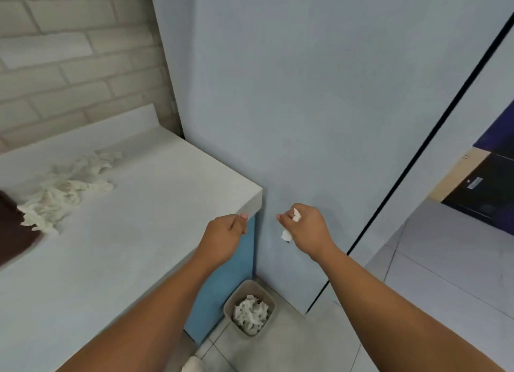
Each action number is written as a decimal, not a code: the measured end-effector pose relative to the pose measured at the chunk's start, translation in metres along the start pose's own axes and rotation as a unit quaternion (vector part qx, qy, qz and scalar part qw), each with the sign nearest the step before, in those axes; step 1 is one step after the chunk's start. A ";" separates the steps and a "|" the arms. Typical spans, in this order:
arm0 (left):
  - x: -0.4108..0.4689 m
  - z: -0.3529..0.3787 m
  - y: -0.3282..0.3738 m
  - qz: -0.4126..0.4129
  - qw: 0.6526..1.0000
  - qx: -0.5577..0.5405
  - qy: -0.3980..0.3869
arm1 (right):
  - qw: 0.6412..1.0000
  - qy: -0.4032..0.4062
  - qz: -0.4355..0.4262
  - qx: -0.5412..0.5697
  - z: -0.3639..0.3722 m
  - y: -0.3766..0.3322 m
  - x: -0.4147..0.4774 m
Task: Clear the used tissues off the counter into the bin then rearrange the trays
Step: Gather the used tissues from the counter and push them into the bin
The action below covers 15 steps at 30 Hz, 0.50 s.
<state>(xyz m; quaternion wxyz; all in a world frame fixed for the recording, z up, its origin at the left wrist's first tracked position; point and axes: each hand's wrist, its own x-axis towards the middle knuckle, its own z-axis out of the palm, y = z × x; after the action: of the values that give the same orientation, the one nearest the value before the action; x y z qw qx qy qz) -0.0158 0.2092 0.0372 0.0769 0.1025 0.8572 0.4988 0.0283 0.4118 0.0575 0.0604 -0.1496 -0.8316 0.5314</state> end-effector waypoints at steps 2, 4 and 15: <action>-0.008 0.022 -0.011 0.009 1.000 0.016 -0.015 | 0.999 -0.001 0.025 0.033 -0.006 0.018 -0.014; -0.018 0.039 -0.020 0.010 0.999 0.033 -0.029 | 0.997 0.001 0.051 0.057 -0.008 0.037 -0.025; -0.042 0.100 -0.122 -0.153 0.979 0.106 -0.085 | 0.988 0.008 0.150 0.025 0.037 0.162 -0.044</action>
<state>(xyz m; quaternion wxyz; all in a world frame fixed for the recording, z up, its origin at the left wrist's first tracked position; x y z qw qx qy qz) 0.0357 0.2238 -0.1165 0.2134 0.0194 0.9012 0.3768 0.0904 0.4292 -0.1022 -0.0096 -0.2757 -0.7855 0.5539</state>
